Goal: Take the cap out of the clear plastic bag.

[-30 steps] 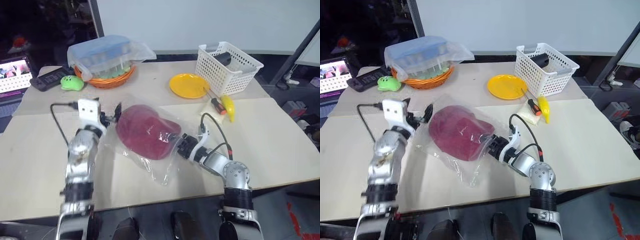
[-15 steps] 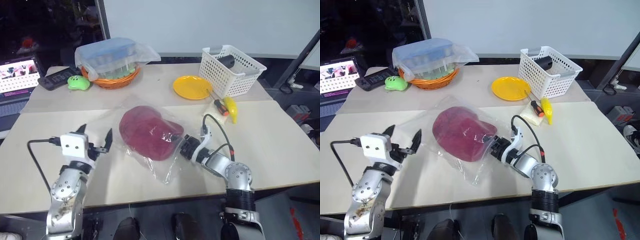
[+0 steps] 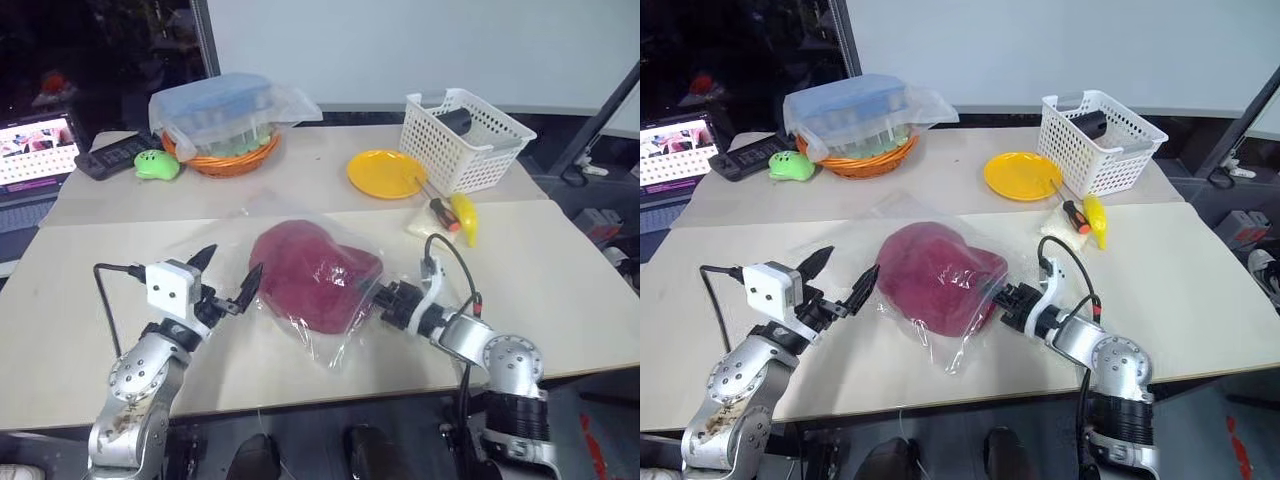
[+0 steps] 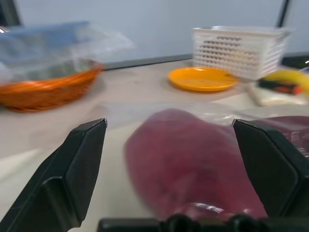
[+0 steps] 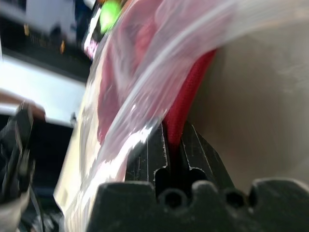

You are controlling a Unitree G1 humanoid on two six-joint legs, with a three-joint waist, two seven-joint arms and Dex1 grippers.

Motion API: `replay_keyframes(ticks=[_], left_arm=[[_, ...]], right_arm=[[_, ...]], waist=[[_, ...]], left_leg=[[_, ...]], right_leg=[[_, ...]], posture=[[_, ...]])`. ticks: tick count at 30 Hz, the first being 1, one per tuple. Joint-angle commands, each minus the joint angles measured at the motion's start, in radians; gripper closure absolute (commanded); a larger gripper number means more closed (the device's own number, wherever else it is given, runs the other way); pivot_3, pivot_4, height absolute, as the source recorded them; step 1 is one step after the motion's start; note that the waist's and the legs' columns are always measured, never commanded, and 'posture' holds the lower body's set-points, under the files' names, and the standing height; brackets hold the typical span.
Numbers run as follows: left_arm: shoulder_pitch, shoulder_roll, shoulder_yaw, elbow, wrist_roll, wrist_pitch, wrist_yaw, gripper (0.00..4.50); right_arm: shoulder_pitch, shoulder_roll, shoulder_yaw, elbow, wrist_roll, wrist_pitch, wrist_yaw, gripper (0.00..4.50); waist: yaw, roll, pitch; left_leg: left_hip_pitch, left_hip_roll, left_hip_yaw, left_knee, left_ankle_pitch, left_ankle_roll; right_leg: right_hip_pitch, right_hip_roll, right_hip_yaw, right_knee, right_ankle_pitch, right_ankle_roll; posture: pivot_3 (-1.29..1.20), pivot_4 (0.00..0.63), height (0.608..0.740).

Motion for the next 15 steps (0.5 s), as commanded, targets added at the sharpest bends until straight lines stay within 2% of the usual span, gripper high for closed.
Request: replay_keyframes(ticks=[1,7,9,15], left_arm=[[-0.029,0.051,0.012,-0.044,-0.126,0.079,-0.063,0.00],[-0.068,0.161,0.001,-0.042,-0.246,0.172,-0.159,0.00],[-0.092,0.181,-0.003,-0.039,-0.282,0.198,-0.172,0.00],[-0.130,0.192,-0.032,-0.018,-0.292,0.212,-0.175,0.00]], right_arm=[[0.026,-0.109,0.055,-0.093,-0.033,0.031,0.081,4.46],[0.074,-0.315,0.141,-0.155,-0.146,-0.036,0.239,4.46],[0.091,-0.378,0.129,-0.156,-0.166,-0.057,0.283,4.46],[0.163,-0.466,0.031,-0.115,-0.161,-0.068,0.335,4.46]], waist=[[0.000,0.000,0.000],[0.001,0.000,0.001],[0.004,-0.001,0.001],[0.029,-0.003,0.002]], left_leg=[[0.000,0.000,0.000,0.000,0.000,0.000],[0.001,0.000,0.000,0.000,0.000,0.000],[0.001,0.000,0.000,-0.001,0.000,0.000],[0.000,-0.001,0.000,0.000,0.000,0.000]], right_leg=[[0.000,0.000,0.000,0.000,0.000,0.000],[0.000,0.000,0.000,0.000,-0.002,-0.002],[0.000,0.000,0.000,-0.001,-0.002,-0.002],[0.000,0.000,0.000,-0.002,-0.002,-0.001]], posture=[[0.00,0.150,0.740],[0.00,0.150,0.740],[0.00,0.150,0.740],[0.00,0.150,0.740]])
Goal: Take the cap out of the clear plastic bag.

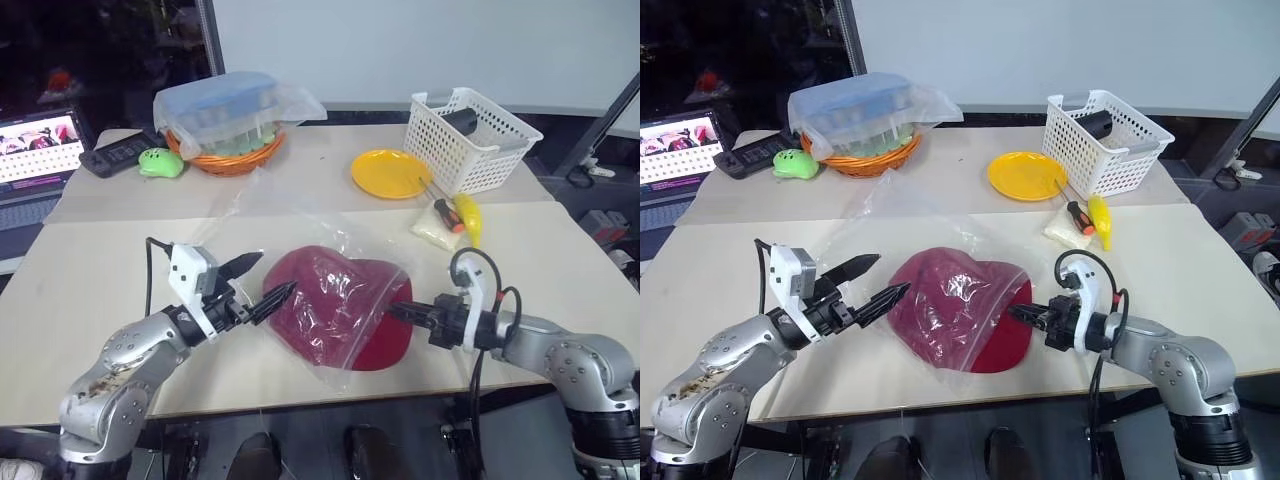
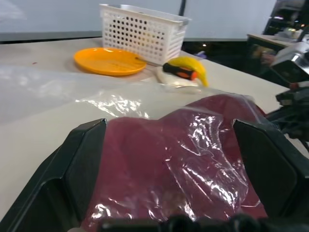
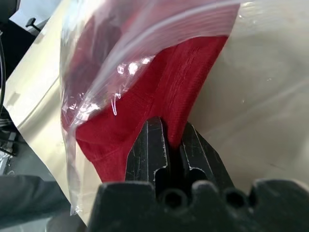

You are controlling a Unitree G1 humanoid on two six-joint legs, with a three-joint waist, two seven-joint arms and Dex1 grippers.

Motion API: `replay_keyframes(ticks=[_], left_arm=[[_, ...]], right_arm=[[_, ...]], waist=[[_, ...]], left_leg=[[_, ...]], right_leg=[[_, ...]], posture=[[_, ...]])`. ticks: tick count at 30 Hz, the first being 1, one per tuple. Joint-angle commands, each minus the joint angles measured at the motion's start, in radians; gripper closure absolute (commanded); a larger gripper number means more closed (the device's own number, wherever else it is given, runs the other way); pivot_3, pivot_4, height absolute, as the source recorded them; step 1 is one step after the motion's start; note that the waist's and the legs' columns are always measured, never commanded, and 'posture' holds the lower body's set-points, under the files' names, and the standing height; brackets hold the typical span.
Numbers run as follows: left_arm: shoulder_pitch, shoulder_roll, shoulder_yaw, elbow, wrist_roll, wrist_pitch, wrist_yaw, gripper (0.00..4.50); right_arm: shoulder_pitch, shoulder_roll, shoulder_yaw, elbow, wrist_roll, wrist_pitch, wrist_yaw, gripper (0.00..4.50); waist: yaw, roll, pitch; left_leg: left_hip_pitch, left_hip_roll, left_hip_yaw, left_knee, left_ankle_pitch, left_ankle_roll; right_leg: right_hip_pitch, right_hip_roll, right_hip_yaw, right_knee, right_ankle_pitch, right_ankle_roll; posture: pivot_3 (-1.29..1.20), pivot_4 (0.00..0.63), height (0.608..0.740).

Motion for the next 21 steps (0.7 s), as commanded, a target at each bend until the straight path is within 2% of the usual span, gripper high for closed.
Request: replay_keyframes(ticks=[1,5,11,16,21], left_arm=[[-0.013,0.008,-0.021,-0.012,-0.001,-0.009,-0.010,0.00],[-0.010,0.011,-0.029,-0.005,0.000,-0.014,-0.014,0.00],[-0.029,0.022,-0.052,0.022,-0.008,-0.017,-0.058,0.00],[-0.080,0.082,-0.116,0.092,0.041,-0.054,-0.179,0.00],[-0.164,0.082,-0.196,0.173,0.107,-0.109,-0.250,0.00]], right_arm=[[0.077,-0.076,-0.070,0.013,-0.041,-0.001,0.032,4.46],[0.183,-0.112,-0.184,0.024,0.024,0.007,0.107,4.46],[0.280,-0.154,-0.263,0.053,0.021,-0.010,0.169,4.46],[0.236,-0.115,-0.250,0.030,0.037,0.008,0.110,4.46],[0.152,-0.039,-0.208,0.017,0.045,0.036,0.022,4.46]], waist=[[0.010,0.000,0.000],[0.025,0.000,0.000],[0.027,0.000,0.000],[0.025,0.000,0.000],[0.017,-0.002,0.002]], left_leg=[[0.000,0.000,0.000,0.000,0.000,0.000],[-0.001,0.000,0.000,0.000,0.000,0.000],[-0.002,-0.001,0.000,0.000,0.000,0.000],[-0.003,-0.001,-0.001,0.001,0.000,0.000],[-0.002,-0.001,-0.001,0.001,0.000,0.000]], right_leg=[[0.000,0.000,0.000,0.000,0.000,0.000],[0.001,-0.001,0.000,-0.005,0.000,0.001],[0.003,-0.001,0.000,-0.009,0.000,0.001],[0.003,0.000,0.000,-0.009,0.001,0.002],[0.003,0.001,0.001,-0.009,0.002,0.002]], posture=[[0.00,0.150,0.740],[0.00,0.150,0.740],[0.00,0.150,0.740],[0.00,0.150,0.740],[0.00,0.150,0.740]])
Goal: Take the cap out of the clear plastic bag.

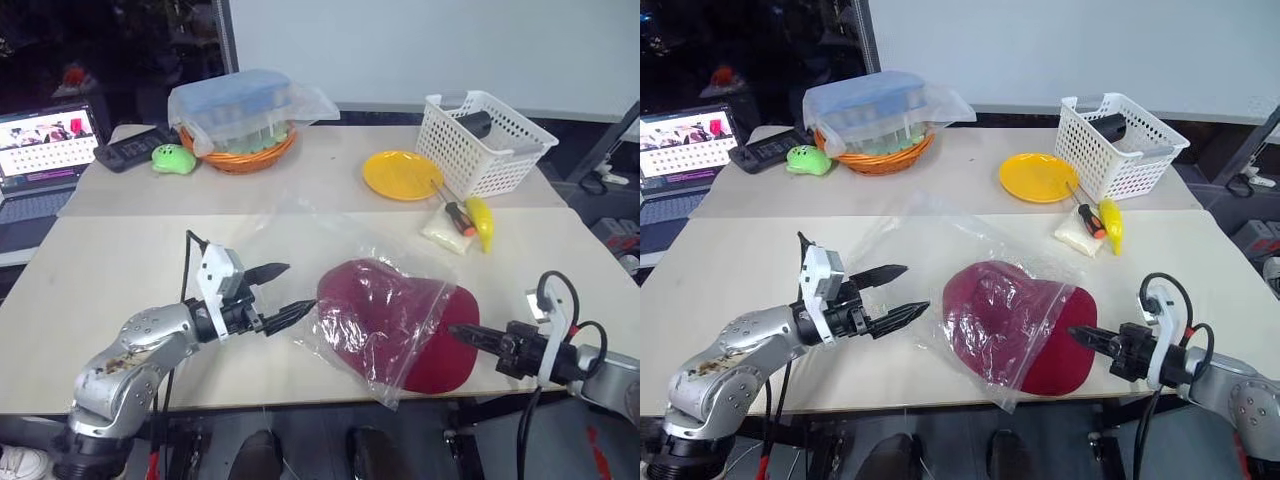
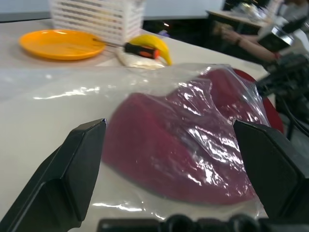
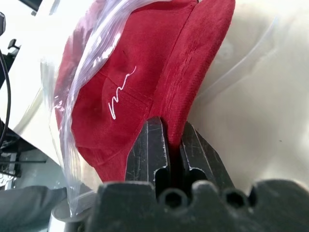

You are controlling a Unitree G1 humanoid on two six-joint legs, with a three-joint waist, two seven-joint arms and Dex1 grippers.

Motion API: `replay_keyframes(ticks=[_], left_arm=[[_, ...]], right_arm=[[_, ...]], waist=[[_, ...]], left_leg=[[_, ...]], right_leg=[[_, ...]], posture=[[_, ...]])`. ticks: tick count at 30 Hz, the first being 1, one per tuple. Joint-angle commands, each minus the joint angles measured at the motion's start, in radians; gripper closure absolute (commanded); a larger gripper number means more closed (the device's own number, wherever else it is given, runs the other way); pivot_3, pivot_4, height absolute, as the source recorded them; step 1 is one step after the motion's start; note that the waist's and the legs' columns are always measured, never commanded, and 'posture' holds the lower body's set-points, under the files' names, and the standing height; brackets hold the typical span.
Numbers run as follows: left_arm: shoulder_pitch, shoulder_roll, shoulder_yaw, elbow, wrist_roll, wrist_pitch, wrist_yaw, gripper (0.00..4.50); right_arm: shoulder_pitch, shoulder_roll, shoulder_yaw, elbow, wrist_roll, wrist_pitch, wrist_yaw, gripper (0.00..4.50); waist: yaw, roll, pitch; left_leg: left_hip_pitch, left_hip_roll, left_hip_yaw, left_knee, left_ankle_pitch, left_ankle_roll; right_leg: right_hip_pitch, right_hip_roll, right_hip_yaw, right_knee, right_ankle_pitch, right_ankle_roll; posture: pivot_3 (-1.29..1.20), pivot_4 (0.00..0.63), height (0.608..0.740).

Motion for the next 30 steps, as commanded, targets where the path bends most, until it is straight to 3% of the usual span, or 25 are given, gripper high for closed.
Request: replay_keyframes(ticks=[1,13,20,30], left_arm=[[-0.082,0.004,-0.079,0.042,0.077,-0.078,-0.076,0.00],[-0.281,0.021,-0.326,0.279,0.397,-0.423,-0.313,0.00],[-0.337,0.093,-0.367,0.328,0.444,-0.584,-0.515,0.00],[-0.363,0.059,-0.426,0.505,0.632,-0.864,-0.508,0.00]], right_arm=[[-0.055,0.043,0.037,-0.034,-0.002,0.022,-0.085,4.46],[-0.132,0.154,0.100,-0.073,0.032,0.067,-0.199,4.46],[-0.132,0.164,0.113,-0.054,0.011,0.051,-0.209,4.46],[-0.149,0.167,0.100,-0.033,-0.012,0.035,-0.224,4.46]], waist=[[-0.003,-0.001,0.001],[0.000,-0.001,0.001],[0.001,-0.001,0.001],[0.002,-0.001,0.001]], left_leg=[[0.000,0.000,0.000,0.001,0.000,0.000],[-0.004,0.000,-0.001,0.001,0.000,0.001],[-0.005,0.001,-0.001,0.001,0.000,0.001],[-0.005,0.001,-0.001,0.005,0.001,0.001]], right_leg=[[0.000,0.000,0.000,0.000,0.001,0.000],[-0.002,0.002,0.000,0.000,0.002,0.001],[-0.003,0.002,0.000,0.000,0.002,0.001],[-0.002,0.002,0.000,0.003,0.003,0.003]], posture=[[0.00,0.150,0.740],[0.00,0.150,0.740],[0.00,0.150,0.740],[0.00,0.150,0.740]])
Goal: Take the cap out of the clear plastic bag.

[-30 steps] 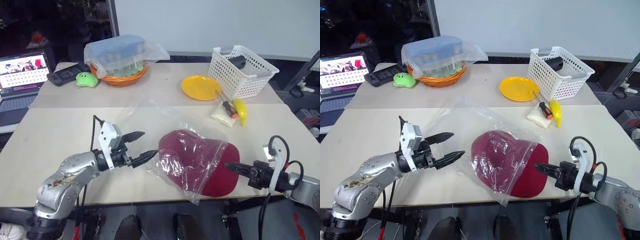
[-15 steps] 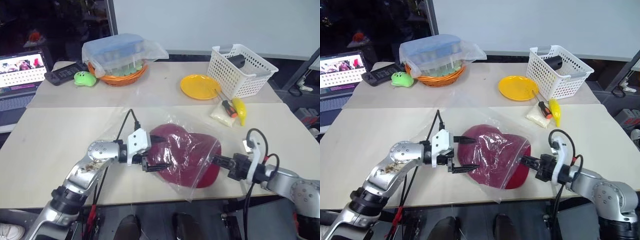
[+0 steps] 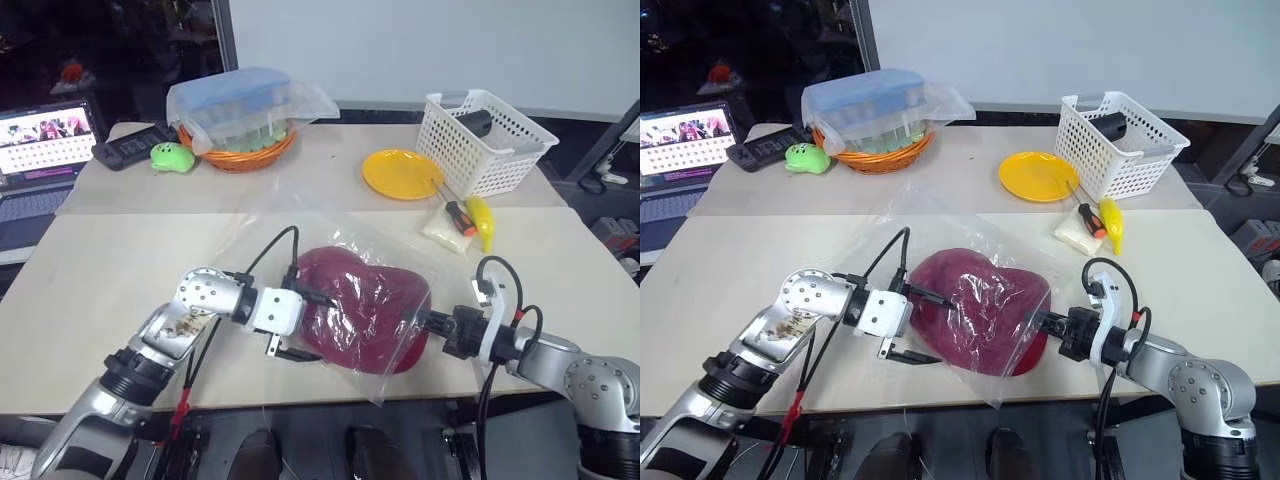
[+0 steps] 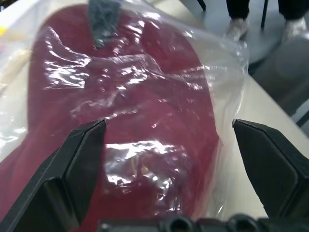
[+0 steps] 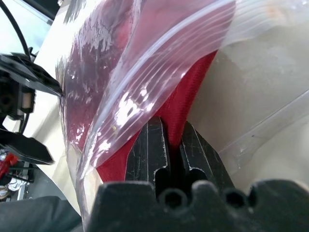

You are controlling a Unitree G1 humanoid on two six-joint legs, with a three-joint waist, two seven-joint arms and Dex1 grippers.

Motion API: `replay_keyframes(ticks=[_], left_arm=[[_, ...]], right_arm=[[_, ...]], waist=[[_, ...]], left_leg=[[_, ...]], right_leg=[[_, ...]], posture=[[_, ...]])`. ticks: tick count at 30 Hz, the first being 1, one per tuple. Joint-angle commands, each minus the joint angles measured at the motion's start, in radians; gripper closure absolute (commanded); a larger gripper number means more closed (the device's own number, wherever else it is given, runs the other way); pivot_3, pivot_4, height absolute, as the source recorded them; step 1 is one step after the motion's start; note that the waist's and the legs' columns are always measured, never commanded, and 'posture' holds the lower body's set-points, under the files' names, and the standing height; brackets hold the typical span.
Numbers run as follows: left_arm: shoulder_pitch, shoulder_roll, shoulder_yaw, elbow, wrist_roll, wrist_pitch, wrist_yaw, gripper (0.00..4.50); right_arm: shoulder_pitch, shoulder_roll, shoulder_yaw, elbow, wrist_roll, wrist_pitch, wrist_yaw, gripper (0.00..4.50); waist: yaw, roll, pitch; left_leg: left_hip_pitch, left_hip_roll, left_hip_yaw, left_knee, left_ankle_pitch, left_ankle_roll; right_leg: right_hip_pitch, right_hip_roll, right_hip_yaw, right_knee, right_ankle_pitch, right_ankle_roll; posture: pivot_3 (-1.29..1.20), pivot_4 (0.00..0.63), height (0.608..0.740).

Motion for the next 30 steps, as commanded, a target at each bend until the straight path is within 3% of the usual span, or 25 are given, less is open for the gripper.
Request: replay_keyframes(ticks=[1,12,15,25,30], left_arm=[[-0.038,-0.009,-0.006,0.069,0.073,-0.119,0.025,0.00],[-0.075,-0.054,0.007,0.168,0.152,-0.232,0.111,0.00],[-0.068,-0.053,0.010,0.155,0.125,-0.215,0.092,0.64],[-0.073,-0.042,0.046,0.145,0.095,-0.201,0.102,4.09],[-0.065,-0.035,0.052,0.145,0.093,-0.203,0.098,4.09]], right_arm=[[-0.008,-0.008,-0.010,0.004,-0.039,-0.016,-0.035,4.46],[0.000,-0.012,-0.034,0.013,-0.046,-0.030,-0.048,4.46],[-0.006,-0.013,-0.032,0.025,-0.053,-0.040,-0.050,4.50],[-0.015,-0.027,-0.032,0.062,-0.072,-0.055,-0.026,4.50],[-0.001,-0.081,-0.063,0.066,-0.076,-0.058,-0.003,4.50]], waist=[[0.000,0.000,0.000],[0.001,0.000,0.000],[0.001,0.000,0.000],[0.001,0.000,0.000],[0.001,0.000,0.000]], left_leg=[[0.000,0.000,0.000,0.000,0.000,0.000],[0.000,0.000,0.000,0.004,0.000,0.000],[0.000,0.000,0.000,0.005,0.000,0.000],[0.001,0.000,0.000,0.007,0.000,0.001],[0.001,0.000,0.000,0.007,0.000,0.001]], right_leg=[[0.000,0.000,0.000,0.000,0.000,0.000],[0.000,0.000,0.000,0.006,0.000,0.000],[0.000,0.000,0.000,0.008,0.000,0.001],[0.000,0.000,0.000,0.010,0.000,0.000],[0.000,0.000,0.000,0.010,0.000,0.000]], posture=[[0.00,0.150,0.740],[0.00,0.150,0.740],[0.00,0.150,0.740],[0.00,0.150,0.740],[0.00,0.150,0.740]])
